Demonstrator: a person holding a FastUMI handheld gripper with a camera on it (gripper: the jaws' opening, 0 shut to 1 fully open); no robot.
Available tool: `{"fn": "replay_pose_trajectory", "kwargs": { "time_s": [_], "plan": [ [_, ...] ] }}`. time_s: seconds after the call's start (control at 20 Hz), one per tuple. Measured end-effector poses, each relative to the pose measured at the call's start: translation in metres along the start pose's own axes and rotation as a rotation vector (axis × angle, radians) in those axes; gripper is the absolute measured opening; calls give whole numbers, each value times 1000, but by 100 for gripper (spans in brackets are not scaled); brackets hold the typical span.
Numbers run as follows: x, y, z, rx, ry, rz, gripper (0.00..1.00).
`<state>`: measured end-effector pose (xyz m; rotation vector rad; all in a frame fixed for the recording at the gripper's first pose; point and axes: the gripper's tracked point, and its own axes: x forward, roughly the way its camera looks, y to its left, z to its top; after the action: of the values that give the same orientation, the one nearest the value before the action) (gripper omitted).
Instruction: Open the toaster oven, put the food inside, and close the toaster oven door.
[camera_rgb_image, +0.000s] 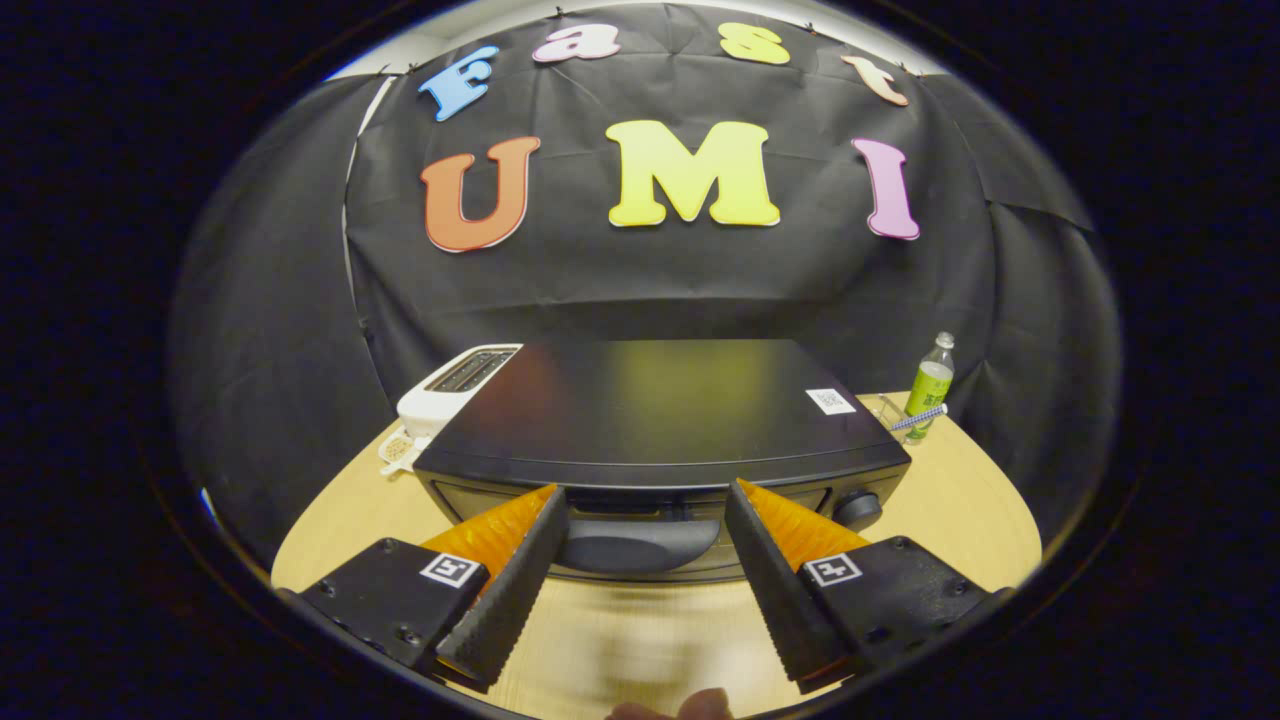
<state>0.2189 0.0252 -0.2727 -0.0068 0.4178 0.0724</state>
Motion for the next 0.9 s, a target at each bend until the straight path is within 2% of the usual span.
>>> {"fn": "replay_pose_trajectory", "kwargs": {
  "time_s": [0.4, 0.9],
  "plan": [
    [-5, 2, -14, 16, 8, 27, 100],
    [-62, 0, -102, -32, 103, 22, 100]
  ]
}}
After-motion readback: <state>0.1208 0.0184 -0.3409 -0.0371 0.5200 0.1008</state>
